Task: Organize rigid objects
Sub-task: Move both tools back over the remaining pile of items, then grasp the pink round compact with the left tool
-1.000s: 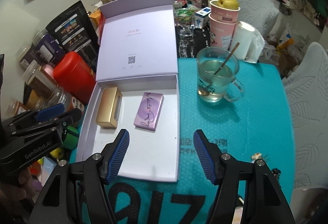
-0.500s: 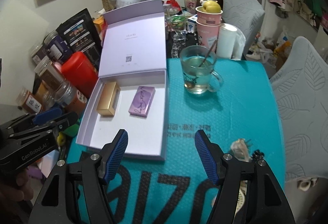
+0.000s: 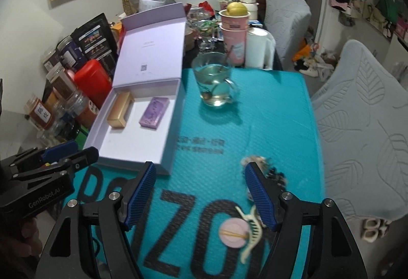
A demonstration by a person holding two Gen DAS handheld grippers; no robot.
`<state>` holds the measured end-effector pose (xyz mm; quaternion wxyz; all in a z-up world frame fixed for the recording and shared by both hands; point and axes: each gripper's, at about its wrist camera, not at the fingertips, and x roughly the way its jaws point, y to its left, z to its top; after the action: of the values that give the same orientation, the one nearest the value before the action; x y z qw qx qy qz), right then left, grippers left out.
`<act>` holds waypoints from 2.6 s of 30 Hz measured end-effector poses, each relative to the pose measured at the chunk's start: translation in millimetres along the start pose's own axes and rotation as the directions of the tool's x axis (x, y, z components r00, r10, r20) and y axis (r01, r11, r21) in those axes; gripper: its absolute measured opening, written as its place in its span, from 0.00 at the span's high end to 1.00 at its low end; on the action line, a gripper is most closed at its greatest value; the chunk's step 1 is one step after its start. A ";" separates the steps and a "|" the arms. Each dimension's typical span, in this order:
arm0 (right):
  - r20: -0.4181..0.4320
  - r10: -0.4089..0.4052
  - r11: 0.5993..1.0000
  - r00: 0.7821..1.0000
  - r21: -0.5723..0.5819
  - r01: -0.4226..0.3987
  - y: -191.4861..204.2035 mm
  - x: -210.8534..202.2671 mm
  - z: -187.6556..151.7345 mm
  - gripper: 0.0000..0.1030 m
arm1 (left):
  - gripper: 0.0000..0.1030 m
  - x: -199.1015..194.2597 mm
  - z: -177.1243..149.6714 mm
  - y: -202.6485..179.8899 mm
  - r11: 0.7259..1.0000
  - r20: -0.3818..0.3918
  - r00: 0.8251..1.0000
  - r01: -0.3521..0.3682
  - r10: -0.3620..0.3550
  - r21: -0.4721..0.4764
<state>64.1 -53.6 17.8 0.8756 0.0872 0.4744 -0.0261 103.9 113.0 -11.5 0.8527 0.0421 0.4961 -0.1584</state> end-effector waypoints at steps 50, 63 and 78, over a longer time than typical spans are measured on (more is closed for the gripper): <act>-0.247 0.072 0.997 0.966 -0.001 -0.074 -155.2 31.6 -114.5 0.28 | 0.56 85.1 -106.4 -141.0 0.988 -0.182 0.975 0.112 -0.130 -0.107; -0.297 0.062 0.997 0.953 0.065 -0.045 -163.8 51.0 -133.8 0.28 | 0.56 116.4 -108.0 -138.4 0.976 -0.165 0.966 0.183 -0.201 -0.118; -0.305 0.086 0.996 0.948 0.041 -0.077 -143.4 68.1 -119.6 0.28 | 0.49 134.6 -100.0 -144.7 0.981 -0.237 0.954 0.193 -0.183 0.020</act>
<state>-15.8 -170.9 -121.4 0.7903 0.1220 0.6003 0.0171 37.1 -31.9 -165.3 0.7681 0.0313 0.5915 -0.2435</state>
